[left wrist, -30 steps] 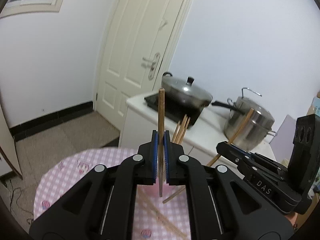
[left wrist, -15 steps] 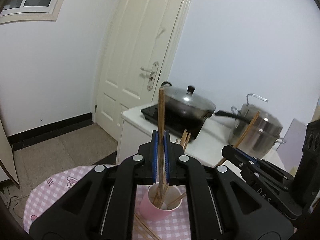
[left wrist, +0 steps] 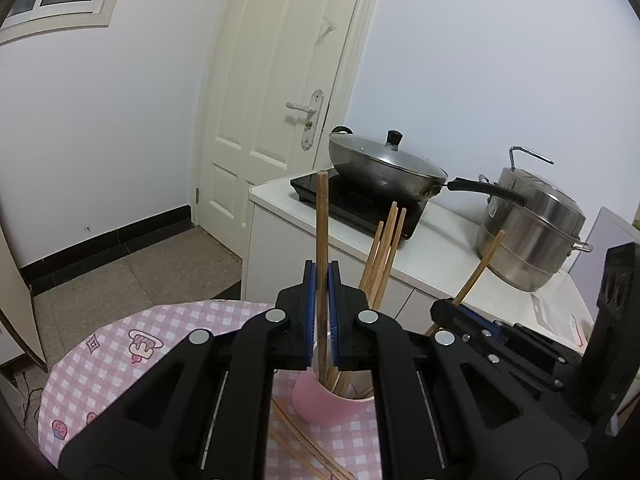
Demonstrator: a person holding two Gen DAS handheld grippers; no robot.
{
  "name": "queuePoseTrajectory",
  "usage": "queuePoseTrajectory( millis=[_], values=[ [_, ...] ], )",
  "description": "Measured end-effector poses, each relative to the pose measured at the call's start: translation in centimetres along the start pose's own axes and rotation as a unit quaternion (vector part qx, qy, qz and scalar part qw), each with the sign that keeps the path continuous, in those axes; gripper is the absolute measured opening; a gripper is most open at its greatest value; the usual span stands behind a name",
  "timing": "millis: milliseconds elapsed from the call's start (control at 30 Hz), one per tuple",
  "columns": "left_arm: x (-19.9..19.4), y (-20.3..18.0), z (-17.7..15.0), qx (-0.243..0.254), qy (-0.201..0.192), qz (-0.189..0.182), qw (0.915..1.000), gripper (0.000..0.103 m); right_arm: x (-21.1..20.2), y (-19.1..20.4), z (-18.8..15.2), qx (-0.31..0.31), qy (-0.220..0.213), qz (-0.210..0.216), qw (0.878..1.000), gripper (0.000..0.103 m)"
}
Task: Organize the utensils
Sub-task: 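Lift both chopsticks upright and lower them into the pink cup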
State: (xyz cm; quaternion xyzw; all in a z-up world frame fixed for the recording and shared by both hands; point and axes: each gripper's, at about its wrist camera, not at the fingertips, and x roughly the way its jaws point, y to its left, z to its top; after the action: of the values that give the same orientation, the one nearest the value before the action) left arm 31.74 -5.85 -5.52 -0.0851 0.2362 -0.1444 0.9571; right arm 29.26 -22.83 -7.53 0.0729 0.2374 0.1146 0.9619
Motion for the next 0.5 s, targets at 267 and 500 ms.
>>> queuePoseTrajectory(
  millis=[267,500],
  values=[
    [0.6,0.4,-0.2,-0.013,0.028,-0.003,0.9995,0.007,-0.4,-0.2,-0.2,0.005,0.004,-0.002,1.000,0.006],
    [-0.1,0.2,-0.1,-0.009,0.045,-0.009,0.9989,0.007,-1.2,-0.3,-0.1,0.015,0.006,-0.001,1.000,0.016]
  ],
)
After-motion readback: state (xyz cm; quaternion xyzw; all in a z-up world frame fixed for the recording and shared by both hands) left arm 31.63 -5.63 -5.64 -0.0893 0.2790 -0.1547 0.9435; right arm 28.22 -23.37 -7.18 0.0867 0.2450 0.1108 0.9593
